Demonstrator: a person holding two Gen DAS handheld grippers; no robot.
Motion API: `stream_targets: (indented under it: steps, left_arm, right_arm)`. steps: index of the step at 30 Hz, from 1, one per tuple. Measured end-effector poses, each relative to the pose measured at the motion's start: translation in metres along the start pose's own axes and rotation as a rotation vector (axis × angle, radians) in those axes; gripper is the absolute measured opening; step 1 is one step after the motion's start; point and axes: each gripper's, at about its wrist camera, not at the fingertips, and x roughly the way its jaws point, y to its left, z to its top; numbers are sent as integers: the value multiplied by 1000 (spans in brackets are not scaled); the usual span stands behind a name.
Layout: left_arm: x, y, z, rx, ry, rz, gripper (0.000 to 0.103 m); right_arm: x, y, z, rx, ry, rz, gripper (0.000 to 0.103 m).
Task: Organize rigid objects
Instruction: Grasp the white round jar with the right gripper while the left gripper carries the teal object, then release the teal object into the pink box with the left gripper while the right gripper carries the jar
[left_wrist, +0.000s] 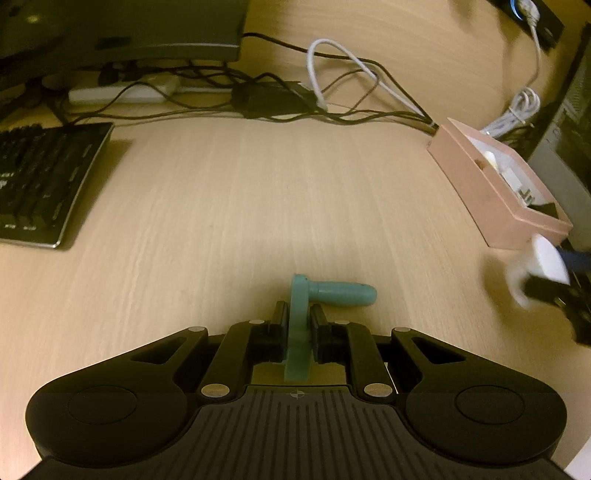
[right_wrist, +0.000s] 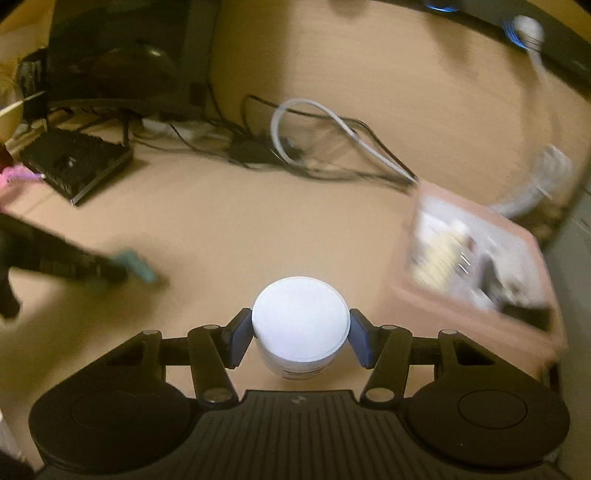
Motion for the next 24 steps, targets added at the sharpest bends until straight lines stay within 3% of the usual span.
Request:
stream_targets:
  steps: [3, 10, 14, 17, 20, 22, 24]
  left_arm:
    - [0, -13, -3, 42, -1, -3, 14]
    - [1, -78, -11, 176, 27, -191, 14]
    - [-1, -122, 5, 237, 7, -290, 14]
    - [-16, -161, 44, 325, -100, -347, 14]
    - [-38, -205, 103, 385, -284, -376, 14]
    - [-48, -229, 139, 347, -396, -379, 14]
    - [-49, -248, 167, 295, -458, -362, 16]
  right_arm:
    - [-22, -13, -25, 59, 9, -56, 55]
    - [-46, -55, -66, 250, 39, -168, 55]
    - [-62, -70, -82, 299, 21, -210, 55]
    - [-74, -81, -90, 327, -1, -232, 55]
    - [-83, -90, -90, 335, -30, -256, 55]
    - [-86, -94, -88, 330, -46, -267, 55]
    - [-90, -96, -87, 319, -58, -280, 55]
